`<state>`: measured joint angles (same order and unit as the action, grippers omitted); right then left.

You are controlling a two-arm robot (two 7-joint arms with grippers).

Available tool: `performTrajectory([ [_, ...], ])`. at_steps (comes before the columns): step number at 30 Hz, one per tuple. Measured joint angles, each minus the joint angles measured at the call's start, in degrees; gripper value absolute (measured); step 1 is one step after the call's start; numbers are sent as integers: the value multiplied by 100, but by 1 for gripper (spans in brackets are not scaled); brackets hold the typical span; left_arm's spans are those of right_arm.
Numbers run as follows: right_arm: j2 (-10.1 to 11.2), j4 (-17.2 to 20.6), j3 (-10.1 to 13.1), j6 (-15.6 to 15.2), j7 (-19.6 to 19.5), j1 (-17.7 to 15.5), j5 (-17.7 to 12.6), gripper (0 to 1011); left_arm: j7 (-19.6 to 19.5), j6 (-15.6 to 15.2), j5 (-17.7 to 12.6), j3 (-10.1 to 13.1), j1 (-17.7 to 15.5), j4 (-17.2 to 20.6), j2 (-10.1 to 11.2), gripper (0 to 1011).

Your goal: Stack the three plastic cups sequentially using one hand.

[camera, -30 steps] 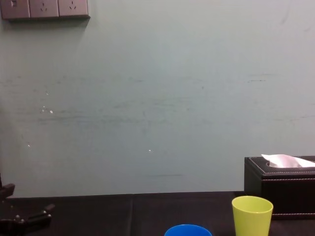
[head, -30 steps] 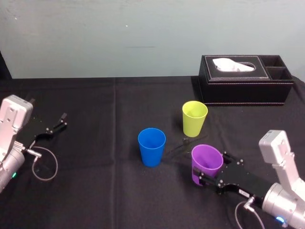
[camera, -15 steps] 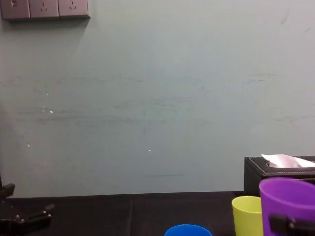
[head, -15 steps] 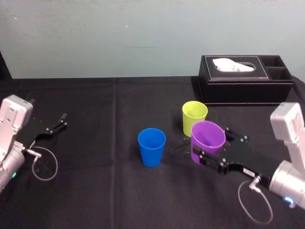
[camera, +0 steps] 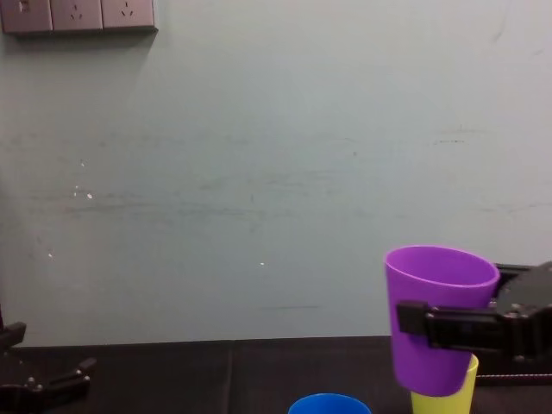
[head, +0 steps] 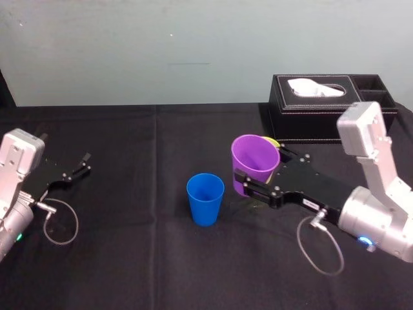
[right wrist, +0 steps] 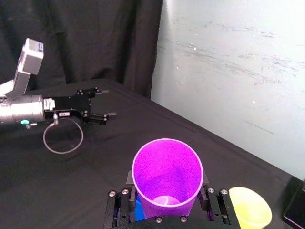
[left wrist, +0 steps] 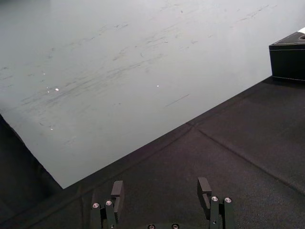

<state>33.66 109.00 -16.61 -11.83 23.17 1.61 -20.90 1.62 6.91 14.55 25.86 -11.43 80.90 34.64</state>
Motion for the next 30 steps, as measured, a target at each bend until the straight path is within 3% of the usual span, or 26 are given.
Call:
performTrajectory([
  [15, -430, -427, -538, -384, -132, 684, 92, 733, 0, 0, 0, 0, 0, 0, 0, 1010],
  [30, -674, -840, -804, -433, -139, 1000, 285, 733, 0, 0, 0, 0, 0, 0, 0, 1010],
])
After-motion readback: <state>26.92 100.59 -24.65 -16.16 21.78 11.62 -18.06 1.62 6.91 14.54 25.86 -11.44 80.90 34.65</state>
